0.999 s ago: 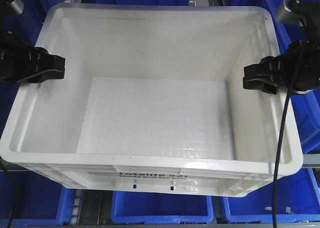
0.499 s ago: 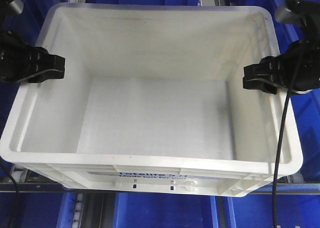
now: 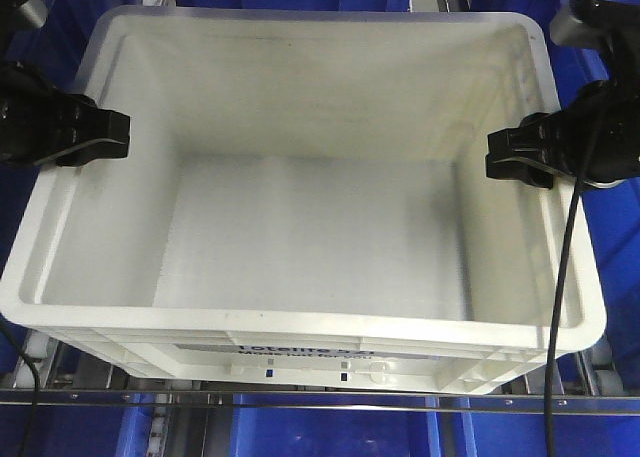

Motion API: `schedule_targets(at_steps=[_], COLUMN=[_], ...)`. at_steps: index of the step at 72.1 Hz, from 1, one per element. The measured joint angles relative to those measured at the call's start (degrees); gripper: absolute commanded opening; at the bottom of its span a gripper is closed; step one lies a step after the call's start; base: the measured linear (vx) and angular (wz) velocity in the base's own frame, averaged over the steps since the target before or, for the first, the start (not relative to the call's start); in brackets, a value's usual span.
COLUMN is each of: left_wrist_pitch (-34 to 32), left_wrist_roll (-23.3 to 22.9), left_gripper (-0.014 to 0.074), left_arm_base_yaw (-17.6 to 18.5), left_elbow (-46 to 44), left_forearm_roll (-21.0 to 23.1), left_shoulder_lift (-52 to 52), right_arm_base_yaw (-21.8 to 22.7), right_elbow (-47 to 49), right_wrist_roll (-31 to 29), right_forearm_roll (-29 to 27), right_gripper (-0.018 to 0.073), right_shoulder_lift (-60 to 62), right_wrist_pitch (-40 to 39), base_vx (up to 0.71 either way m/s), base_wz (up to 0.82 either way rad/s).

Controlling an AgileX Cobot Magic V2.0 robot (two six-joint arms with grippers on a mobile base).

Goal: Move bin from left to right shelf
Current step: 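Carry the crate with both grippers over the roller shelf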

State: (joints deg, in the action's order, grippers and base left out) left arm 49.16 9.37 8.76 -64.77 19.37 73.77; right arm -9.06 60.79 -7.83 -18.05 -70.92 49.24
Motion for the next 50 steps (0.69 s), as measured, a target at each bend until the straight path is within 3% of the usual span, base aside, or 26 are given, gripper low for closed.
schedule_targets(at_steps=[50], left_wrist_pitch=[0.06], left_wrist_roll=[0.00], left_gripper=[0.0002], left_arm_base_yaw=[0.00], left_elbow=[0.00], left_forearm_roll=[0.00], left_shoulder_lift=[0.00], right_arm_base_yaw=[0.00], right_elbow=[0.00], right_wrist_roll=[0.00], right_forearm_roll=[0.00], right_gripper=[-0.0005], right_shoulder_lift=[0.00], right_wrist_pitch=[0.00], base_vx=[0.00], base_wz=[0.00])
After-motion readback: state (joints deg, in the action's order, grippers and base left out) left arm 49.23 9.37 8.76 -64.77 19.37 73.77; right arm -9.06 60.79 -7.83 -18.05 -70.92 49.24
